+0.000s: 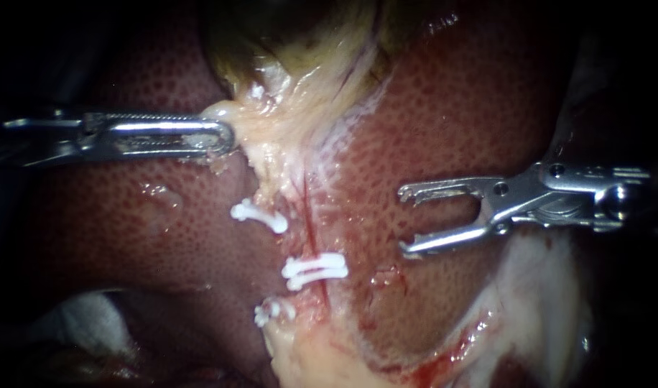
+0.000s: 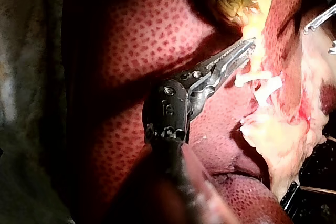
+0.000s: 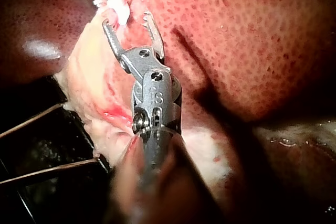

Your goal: Going back second clip right tube

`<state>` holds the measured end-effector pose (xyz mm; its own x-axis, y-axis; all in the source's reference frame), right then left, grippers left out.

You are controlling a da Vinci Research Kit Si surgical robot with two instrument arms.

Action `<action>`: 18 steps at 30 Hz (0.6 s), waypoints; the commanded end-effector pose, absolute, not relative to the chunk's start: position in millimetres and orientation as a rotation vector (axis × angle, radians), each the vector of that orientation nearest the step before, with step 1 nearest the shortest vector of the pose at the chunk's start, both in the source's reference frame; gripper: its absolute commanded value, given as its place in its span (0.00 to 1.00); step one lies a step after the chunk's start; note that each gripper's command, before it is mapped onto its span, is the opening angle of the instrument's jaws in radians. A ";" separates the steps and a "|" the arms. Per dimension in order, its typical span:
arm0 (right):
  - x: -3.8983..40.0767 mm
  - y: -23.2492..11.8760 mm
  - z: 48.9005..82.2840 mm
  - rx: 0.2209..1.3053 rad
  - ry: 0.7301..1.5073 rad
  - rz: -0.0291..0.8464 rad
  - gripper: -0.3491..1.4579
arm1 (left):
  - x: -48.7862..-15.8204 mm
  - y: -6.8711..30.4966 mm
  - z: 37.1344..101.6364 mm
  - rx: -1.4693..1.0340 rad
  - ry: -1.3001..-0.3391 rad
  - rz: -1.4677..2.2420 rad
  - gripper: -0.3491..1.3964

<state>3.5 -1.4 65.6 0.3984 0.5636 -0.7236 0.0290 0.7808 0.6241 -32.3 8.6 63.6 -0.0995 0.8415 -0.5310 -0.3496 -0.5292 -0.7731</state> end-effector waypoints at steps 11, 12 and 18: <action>3.5 -1.5 65.8 0.612 1.124 0.366 0.47 | -38.0 7.7 67.8 -1.293 -0.621 1.802 0.00; 3.5 -1.5 65.8 0.612 1.124 0.366 0.47 | -38.5 7.8 68.0 -1.291 -0.623 1.805 0.00; 3.6 -1.5 65.8 0.612 1.124 0.367 0.47 | -39.0 7.8 68.2 -1.286 -0.629 1.804 0.00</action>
<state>3.6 -1.5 65.8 0.3980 0.5636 -0.7239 0.0286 0.7810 0.6238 -39.0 7.8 68.2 -0.1470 0.8366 -0.5277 -0.3286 -0.5445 -0.7717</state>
